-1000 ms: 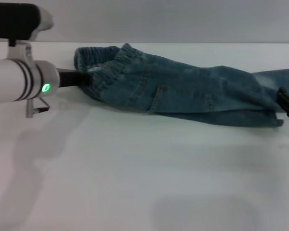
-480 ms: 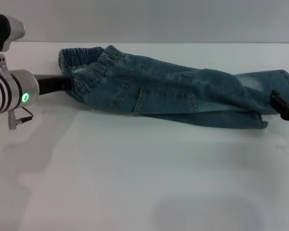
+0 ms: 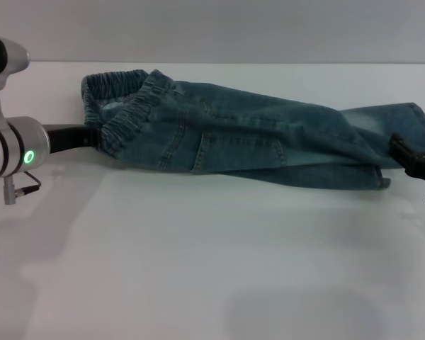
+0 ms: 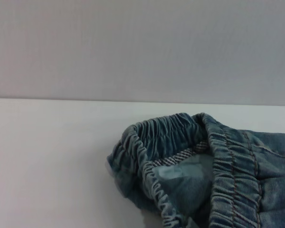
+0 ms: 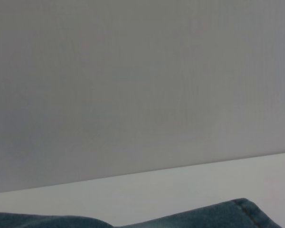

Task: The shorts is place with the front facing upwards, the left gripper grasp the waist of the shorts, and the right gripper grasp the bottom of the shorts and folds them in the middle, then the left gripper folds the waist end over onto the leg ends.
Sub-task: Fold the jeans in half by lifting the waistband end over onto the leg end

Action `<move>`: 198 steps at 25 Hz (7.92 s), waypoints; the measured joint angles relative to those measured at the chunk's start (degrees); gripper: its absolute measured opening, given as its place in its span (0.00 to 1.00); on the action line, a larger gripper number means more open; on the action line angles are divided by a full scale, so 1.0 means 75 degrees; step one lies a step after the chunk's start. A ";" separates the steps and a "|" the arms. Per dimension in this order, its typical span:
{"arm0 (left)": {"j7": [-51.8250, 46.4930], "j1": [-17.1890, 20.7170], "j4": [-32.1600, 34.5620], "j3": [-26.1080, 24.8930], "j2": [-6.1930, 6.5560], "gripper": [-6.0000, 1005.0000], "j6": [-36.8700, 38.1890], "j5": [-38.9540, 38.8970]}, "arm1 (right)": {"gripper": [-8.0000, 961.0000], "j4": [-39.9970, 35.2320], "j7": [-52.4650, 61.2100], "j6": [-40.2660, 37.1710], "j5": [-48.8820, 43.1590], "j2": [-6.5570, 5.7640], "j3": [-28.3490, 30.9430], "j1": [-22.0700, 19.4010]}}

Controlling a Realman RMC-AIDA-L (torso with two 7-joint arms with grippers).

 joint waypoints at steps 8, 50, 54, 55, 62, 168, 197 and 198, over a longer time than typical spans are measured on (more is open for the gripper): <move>-0.0002 0.0066 -0.0117 -0.0027 0.0010 0.11 -0.0183 -0.0084 | 0.86 0.0000 -0.0001 0.0001 -0.0013 0.0000 0.0013 0.0039; 0.0430 0.0272 -0.0673 0.0388 0.0037 0.78 0.1299 -0.0173 | 0.86 0.0215 -0.0064 -0.2429 -0.1539 0.0014 -0.0562 -0.0262; 0.0387 -0.0019 -0.0303 -0.0046 0.0022 0.77 0.0749 -0.0183 | 0.86 0.0177 -0.0040 -0.2357 -0.1514 0.0020 -0.0533 -0.0344; 0.0384 -0.0127 -0.0179 -0.0148 0.0024 0.77 0.0573 -0.0186 | 0.86 0.0159 -0.0036 -0.2319 -0.1508 0.0021 -0.0528 -0.0359; 0.0377 -0.0750 0.0639 -0.0409 0.0025 0.76 0.0117 -0.0189 | 0.86 0.0125 -0.0032 -0.1946 -0.1488 0.0023 -0.0544 -0.0357; 0.1030 0.0018 -0.2727 -0.0196 0.0009 0.11 -0.1201 -0.1727 | 0.09 -0.2310 0.0001 -0.1456 -0.0749 0.0059 -0.0320 0.2098; 0.0891 0.0184 -0.4307 0.0559 0.0006 0.11 -0.1449 -0.1758 | 0.01 -0.3328 0.1277 -0.1271 -0.0741 0.0087 -0.1071 0.3986; 0.0891 0.0173 -0.4317 0.0574 0.0005 0.11 -0.1449 -0.1759 | 0.01 -0.3434 0.1387 -0.1266 -0.0741 0.0088 -0.1170 0.4110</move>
